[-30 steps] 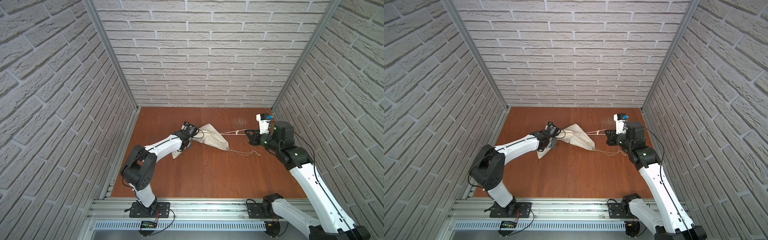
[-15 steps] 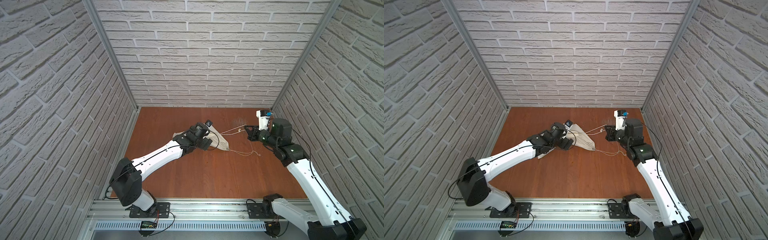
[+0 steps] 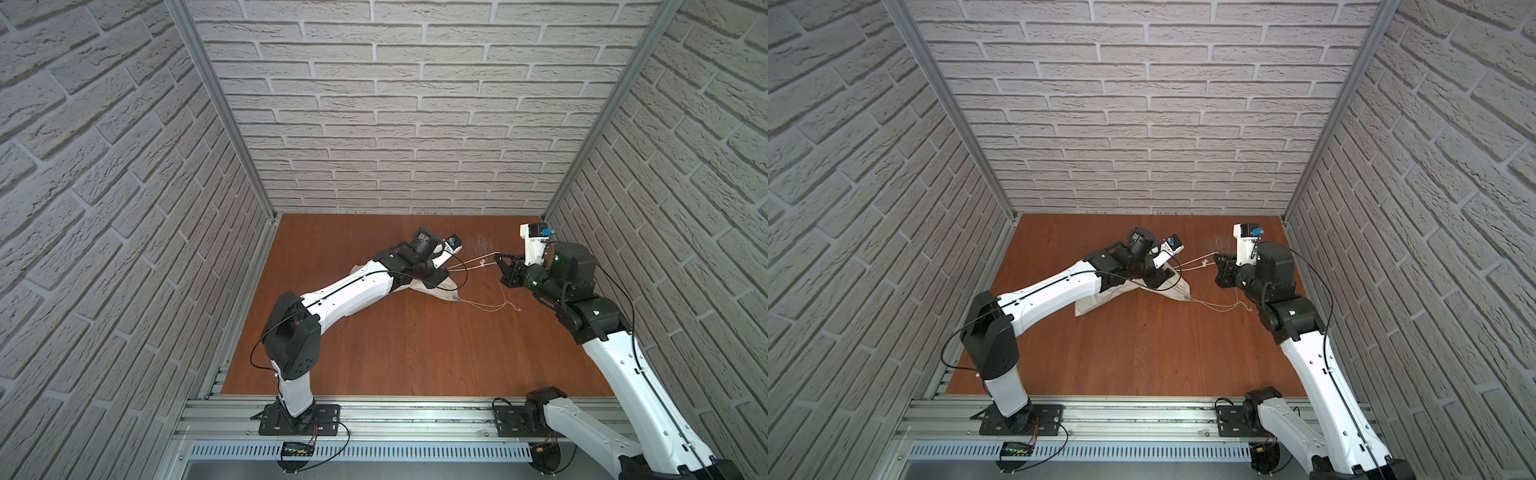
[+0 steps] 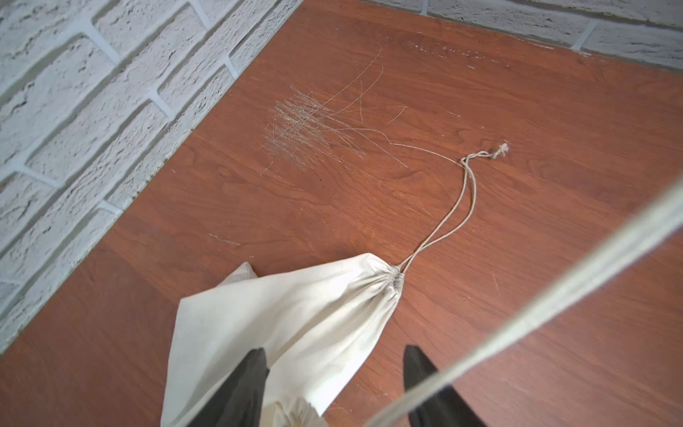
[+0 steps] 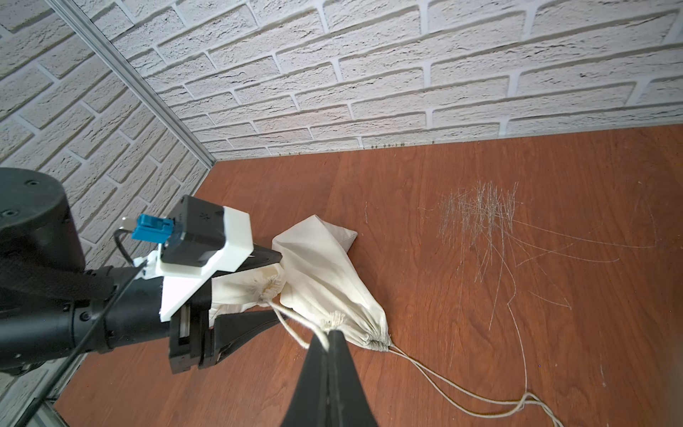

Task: Close the soil bag
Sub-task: Frap the soil bag at the center of the board.

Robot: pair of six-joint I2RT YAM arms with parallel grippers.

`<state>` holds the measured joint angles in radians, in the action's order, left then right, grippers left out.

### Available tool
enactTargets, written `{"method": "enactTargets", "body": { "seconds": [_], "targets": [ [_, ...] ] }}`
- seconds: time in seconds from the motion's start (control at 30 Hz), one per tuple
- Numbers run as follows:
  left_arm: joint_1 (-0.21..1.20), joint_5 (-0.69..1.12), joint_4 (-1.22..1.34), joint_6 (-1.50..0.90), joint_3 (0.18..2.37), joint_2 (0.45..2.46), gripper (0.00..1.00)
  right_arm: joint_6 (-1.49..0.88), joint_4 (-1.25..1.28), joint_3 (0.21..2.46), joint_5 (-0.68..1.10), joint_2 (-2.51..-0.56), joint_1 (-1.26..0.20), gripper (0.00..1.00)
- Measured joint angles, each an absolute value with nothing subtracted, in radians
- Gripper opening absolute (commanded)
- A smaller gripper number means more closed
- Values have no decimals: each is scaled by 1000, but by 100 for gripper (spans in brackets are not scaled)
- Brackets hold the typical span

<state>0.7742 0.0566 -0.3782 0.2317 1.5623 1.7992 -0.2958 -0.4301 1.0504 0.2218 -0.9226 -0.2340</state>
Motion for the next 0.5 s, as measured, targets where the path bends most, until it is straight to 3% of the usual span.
{"method": "enactTargets", "body": {
  "seconds": [0.1, 0.2, 0.5],
  "targets": [
    [771, 72, -392, 244, 1573, 1808, 26, -290, -441, 1050, 216, -916, -234, 3],
    [769, 76, -406, 246, 1573, 1808, 14, -282, -451, 1050, 209, -916, -234, 3],
    [742, 94, -329, 196, 1481, 1790, 8, -254, -529, 1050, 194, -899, -246, 3]
  ]
}}
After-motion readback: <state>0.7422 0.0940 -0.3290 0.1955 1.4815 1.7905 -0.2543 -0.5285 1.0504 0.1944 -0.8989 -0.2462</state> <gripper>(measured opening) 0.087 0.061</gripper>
